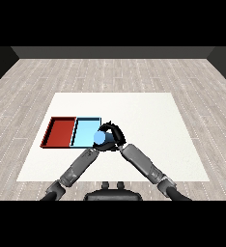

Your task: Pick the blue can and put it in the blue box

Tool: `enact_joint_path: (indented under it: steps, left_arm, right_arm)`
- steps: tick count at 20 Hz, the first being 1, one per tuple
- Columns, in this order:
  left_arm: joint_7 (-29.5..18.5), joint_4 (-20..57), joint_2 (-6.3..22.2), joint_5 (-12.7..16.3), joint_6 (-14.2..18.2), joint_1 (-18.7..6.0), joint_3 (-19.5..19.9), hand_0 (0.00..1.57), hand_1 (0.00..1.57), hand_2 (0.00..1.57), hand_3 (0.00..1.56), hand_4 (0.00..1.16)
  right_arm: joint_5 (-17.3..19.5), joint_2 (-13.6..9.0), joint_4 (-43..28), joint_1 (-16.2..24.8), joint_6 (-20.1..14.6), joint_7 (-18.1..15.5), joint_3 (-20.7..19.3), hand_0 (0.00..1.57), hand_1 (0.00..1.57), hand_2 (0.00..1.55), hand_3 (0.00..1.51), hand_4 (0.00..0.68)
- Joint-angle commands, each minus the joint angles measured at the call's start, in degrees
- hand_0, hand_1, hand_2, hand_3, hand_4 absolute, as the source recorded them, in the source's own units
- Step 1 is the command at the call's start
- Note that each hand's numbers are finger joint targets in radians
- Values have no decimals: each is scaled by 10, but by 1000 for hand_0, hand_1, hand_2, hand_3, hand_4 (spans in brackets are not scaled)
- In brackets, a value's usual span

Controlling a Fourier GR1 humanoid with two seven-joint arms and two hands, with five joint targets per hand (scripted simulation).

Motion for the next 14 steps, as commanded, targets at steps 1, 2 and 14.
enact_joint_path:
  steps: [1, 2, 14]
  left_arm:
    - [33, -19, 9, -67, 26, -6, -30, 0, 0, 151, 0, 312]
    - [-2, -42, -17, 35, -28, 12, 35, 0, 0, 0, 0, 428]
    - [-50, 20, -28, 89, 32, -5, 19, 831, 831, 881, 738, 666]
  right_arm:
    - [-7, 12, -2, -9, -13, 3, 18, 1457, 1457, 1462, 1394, 595]
    - [-7, 12, -26, -11, -58, 19, 54, 1454, 1454, 1460, 1393, 590]
    - [-52, 12, 38, -9, 8, -37, 17, 1432, 1432, 1451, 1392, 588]
